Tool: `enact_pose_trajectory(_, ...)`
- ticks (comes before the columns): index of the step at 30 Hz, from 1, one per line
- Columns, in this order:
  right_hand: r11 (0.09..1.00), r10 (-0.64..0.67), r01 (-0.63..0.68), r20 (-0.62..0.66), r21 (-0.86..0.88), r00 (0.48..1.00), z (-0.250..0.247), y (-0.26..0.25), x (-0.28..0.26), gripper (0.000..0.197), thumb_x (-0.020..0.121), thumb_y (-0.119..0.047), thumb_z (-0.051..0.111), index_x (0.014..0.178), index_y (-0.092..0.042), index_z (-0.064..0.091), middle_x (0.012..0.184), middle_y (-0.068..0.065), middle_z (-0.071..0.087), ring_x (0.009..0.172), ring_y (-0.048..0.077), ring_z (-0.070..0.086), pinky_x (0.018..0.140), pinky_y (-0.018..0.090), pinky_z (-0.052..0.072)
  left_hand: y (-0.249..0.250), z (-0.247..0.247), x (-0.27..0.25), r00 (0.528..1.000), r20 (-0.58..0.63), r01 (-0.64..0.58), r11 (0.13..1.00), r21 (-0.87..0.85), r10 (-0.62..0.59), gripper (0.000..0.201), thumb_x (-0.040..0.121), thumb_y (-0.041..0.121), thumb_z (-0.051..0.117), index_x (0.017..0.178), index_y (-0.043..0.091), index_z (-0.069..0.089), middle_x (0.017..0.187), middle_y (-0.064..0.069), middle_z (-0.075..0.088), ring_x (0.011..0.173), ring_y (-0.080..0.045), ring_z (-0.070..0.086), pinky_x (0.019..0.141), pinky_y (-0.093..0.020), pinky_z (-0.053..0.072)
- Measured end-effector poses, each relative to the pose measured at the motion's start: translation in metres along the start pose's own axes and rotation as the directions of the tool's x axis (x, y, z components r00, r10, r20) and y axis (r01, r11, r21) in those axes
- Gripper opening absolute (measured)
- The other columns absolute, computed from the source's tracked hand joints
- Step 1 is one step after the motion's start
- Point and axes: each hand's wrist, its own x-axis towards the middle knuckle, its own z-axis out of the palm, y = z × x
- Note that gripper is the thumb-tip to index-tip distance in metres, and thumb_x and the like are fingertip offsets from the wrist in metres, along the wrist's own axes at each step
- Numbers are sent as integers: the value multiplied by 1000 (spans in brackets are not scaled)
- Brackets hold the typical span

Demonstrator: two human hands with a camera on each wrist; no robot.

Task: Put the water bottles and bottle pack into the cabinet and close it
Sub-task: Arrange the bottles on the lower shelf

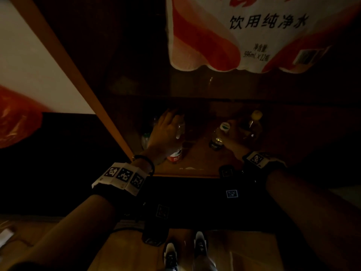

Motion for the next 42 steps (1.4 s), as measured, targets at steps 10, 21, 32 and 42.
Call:
enact_pose_trajectory(10,975,-218,222,96,-30,971,35,6,-28,32,91,-4,55,121,5,52,119,24,60,113,35,57,87,30,43,-6,4,-5,1000,18,22,1000,-22,-22,74,85,29,64,148,15,28,159,-10,17,149,-32,7,119,-50,15)
enact_pose_trajectory(21,976,-207,184,233,116,950,80,-19,-42,34,90,-3,57,121,6,49,122,23,59,114,30,57,82,22,43,-12,-1,-15,993,115,1,1000,8,-2,81,89,15,63,153,16,13,162,-4,-8,150,-26,-6,114,-37,28)
enact_pose_trajectory(32,997,64,-50,302,-54,951,13,0,-30,36,94,-11,53,128,-3,50,132,13,53,110,20,53,80,21,49,21,1,5,996,-42,-80,995,-54,78,76,82,21,67,147,12,30,158,-11,18,149,-33,-1,119,-47,4)
enact_pose_trajectory(42,940,213,-239,127,245,969,-84,10,-2,42,89,-33,60,122,-7,57,111,9,59,104,23,58,79,25,50,64,16,25,980,129,-148,989,-21,149,52,95,26,50,145,18,37,152,-7,31,133,-30,41,77,-31,41)
